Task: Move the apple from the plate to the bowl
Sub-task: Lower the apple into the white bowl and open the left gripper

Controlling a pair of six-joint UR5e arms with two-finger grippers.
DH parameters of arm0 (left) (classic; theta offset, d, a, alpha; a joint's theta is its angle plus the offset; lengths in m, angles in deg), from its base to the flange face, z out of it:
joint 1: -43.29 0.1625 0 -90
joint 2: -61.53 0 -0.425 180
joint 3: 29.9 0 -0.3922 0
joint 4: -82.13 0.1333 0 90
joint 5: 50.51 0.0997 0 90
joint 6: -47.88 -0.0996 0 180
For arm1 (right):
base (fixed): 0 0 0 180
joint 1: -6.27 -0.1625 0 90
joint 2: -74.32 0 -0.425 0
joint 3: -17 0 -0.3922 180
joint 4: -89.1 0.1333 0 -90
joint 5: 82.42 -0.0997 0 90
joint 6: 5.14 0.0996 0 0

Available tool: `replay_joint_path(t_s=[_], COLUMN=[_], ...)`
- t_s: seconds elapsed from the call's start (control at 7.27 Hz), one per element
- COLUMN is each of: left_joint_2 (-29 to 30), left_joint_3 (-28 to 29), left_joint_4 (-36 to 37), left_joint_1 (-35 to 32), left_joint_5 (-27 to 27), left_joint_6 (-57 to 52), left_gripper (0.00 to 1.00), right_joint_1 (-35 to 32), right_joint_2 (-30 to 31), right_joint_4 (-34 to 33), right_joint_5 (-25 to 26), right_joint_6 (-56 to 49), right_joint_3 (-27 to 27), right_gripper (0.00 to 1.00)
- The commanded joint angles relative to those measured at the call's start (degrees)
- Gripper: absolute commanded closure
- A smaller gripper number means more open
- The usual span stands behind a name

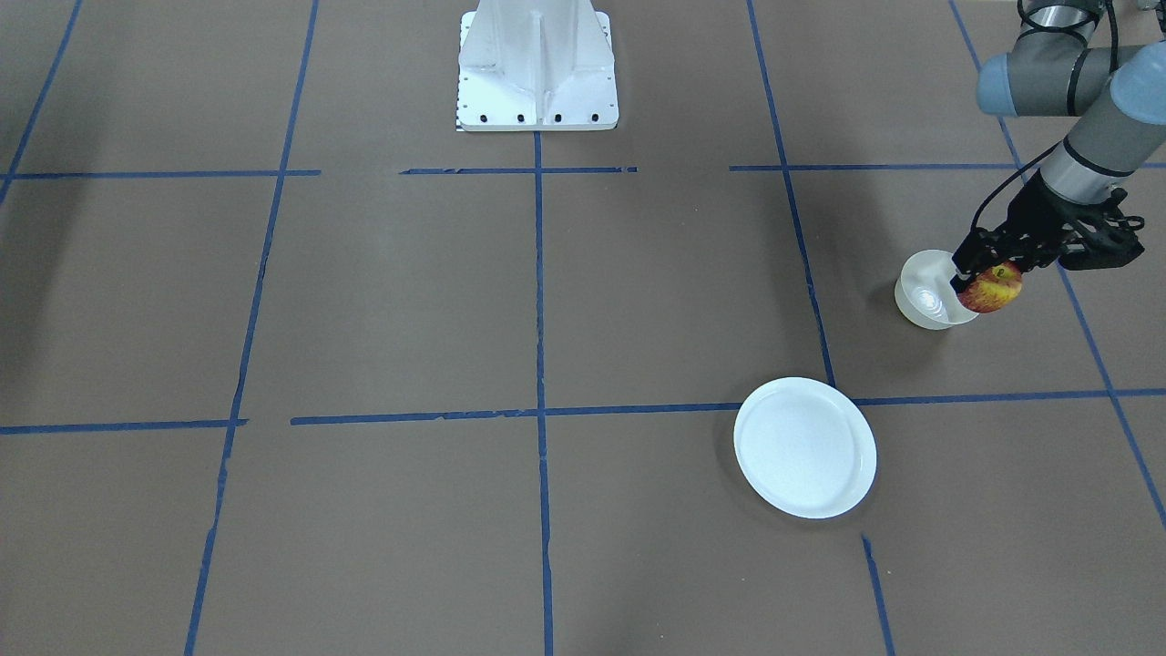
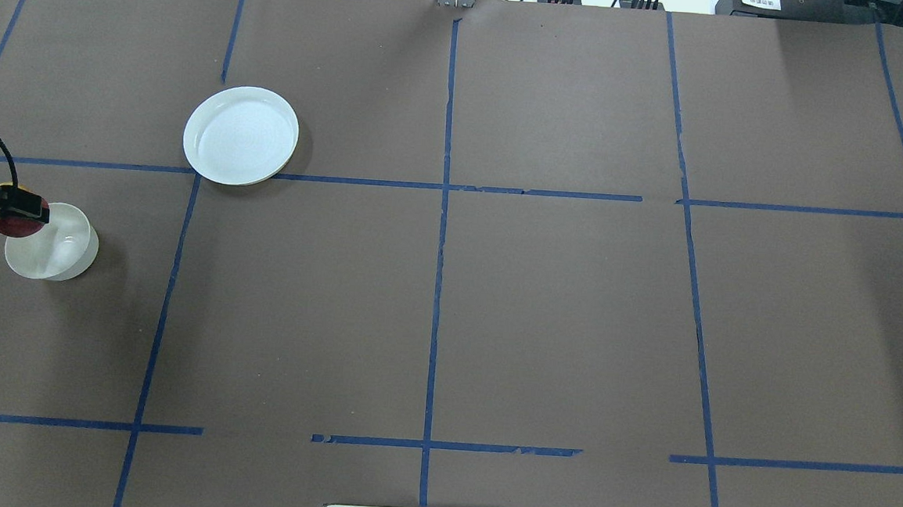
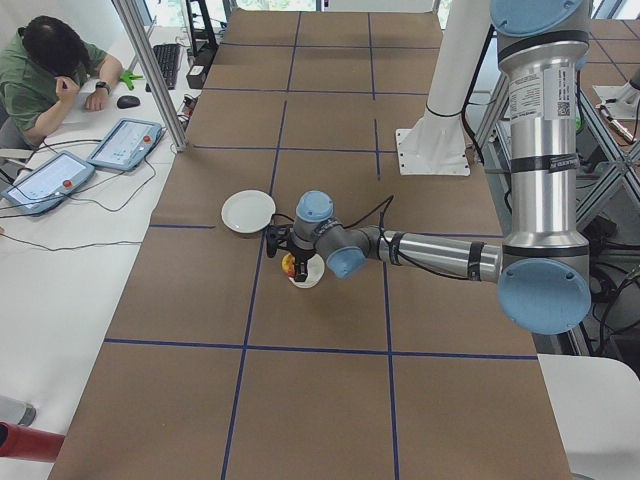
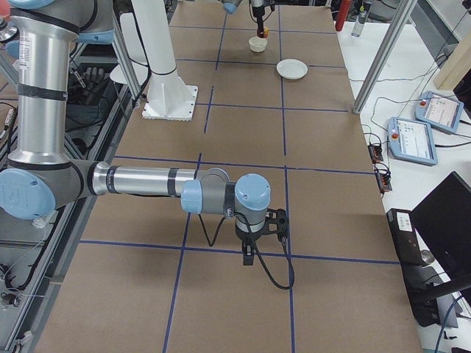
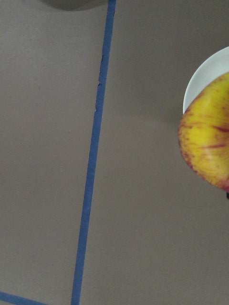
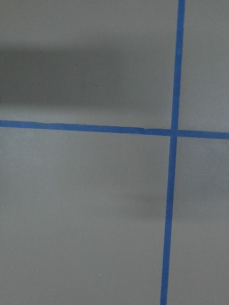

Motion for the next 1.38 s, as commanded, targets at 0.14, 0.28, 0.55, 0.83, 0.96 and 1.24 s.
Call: replay_joint_path(t_s=[0.14, 0.28, 0.55, 0.83, 0.96, 1.24], left_joint_2=[1.42, 1.42, 1.42, 1.42, 1.51, 1.6], left_joint_3=[0.19, 0.28, 2.03, 2.48, 2.39, 1.87], left_joint_4=[-0.02, -0.02, -0.02, -0.02, -0.11, -0.11], left_joint_1=[2.79, 3.4, 3.5, 3.76, 4.11, 4.29], left_joint_5=[1.19, 1.19, 1.37, 1.54, 1.54, 1.54], left_joint_6=[1.27, 1.36, 1.53, 1.45, 1.44, 1.18], left_gripper=[0.53, 0.52, 0.38, 0.34, 0.27, 0.07], right_joint_1=[0.0, 0.0, 0.0, 0.0, 0.0, 0.0], right_joint_2=[0.0, 0.0, 0.0, 0.0, 0.0, 0.0], right_joint_4=[0.0, 0.0, 0.0, 0.0, 0.0, 0.0], right_joint_5=[0.01, -0.08, 0.01, 0.01, 0.01, 0.01], right_joint_6=[0.0, 0.0, 0.0, 0.0, 0.0, 0.0], right_joint_3=[0.0, 0.0, 0.0, 0.0, 0.0, 0.0], right_gripper=[0.0, 0.0, 0.0, 0.0, 0.0, 0.0])
